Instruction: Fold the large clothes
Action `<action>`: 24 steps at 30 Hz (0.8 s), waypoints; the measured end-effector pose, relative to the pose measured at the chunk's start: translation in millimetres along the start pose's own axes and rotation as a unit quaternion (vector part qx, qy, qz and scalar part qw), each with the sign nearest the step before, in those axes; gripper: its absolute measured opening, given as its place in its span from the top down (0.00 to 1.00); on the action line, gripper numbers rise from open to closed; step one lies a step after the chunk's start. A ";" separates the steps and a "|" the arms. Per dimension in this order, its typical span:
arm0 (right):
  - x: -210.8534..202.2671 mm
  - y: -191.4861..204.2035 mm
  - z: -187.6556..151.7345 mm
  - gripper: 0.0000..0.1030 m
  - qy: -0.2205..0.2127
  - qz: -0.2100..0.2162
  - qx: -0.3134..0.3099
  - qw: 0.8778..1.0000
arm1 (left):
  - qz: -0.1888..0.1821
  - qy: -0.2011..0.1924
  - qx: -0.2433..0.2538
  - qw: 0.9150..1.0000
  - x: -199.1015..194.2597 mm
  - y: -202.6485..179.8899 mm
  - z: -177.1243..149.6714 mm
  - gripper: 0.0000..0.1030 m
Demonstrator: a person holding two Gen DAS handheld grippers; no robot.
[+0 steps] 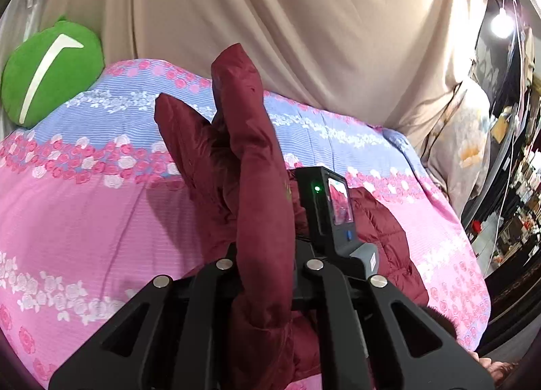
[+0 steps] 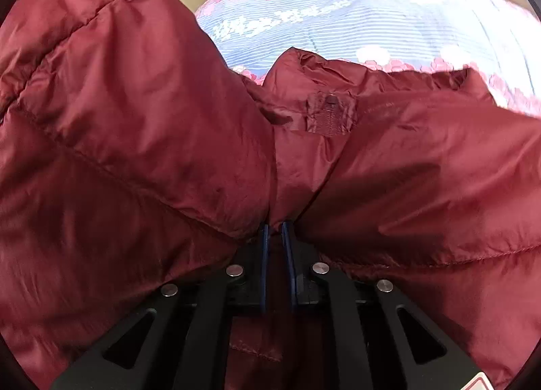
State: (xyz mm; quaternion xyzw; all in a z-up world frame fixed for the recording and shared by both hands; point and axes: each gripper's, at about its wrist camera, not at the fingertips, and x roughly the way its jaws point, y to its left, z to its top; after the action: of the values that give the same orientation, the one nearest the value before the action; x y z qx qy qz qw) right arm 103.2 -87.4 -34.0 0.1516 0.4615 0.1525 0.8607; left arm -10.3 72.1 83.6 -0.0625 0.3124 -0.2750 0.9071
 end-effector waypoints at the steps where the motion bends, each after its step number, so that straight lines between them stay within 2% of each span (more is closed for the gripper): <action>1: -6.6 -3.0 -1.0 0.88 -0.001 0.008 0.009 1.000 | -0.002 0.002 0.004 1.000 2.1 -3.3 0.5 0.90; 4: -38.7 -11.2 -7.5 0.86 -0.024 0.014 0.018 0.999 | -0.005 0.002 0.020 1.000 4.1 -18.4 2.1 0.90; 6: -73.7 -25.0 -17.6 0.86 -0.056 -0.006 0.025 0.998 | -0.001 0.001 0.025 1.000 6.4 -24.0 3.2 0.90; 9: -95.7 -52.1 -26.1 0.86 -0.067 -0.007 0.054 0.996 | -0.003 0.002 0.018 1.000 8.7 -23.2 3.7 0.90; 13: -76.5 -72.6 -19.7 0.88 -0.045 0.012 0.077 0.996 | -0.004 0.000 0.011 1.000 7.4 -25.0 4.9 0.90; 16: -51.9 -61.5 -14.4 0.89 -0.021 0.039 0.065 0.997 | -0.007 -0.002 0.018 1.000 3.1 -33.2 4.7 0.90; 18: -28.6 -53.3 -7.8 0.99 0.000 0.050 0.062 0.997 | -0.013 -0.004 0.027 1.000 1.4 -39.8 4.9 0.90; 19: -16.4 -50.6 -5.9 1.00 0.005 0.060 0.063 0.996 | -0.016 -0.004 0.033 0.999 1.5 -45.4 4.7 0.91; 24: -1.3 -48.6 -2.7 1.00 0.008 0.100 0.072 0.992 | -0.022 0.010 0.064 0.998 25.3 -81.3 1.9 0.91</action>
State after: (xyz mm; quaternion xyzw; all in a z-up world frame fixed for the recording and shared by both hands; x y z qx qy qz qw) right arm 106.1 -131.7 -54.0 0.2572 0.4610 0.2052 0.8241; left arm -30.0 -10.0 94.8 -0.0083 0.3016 -0.3151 0.8998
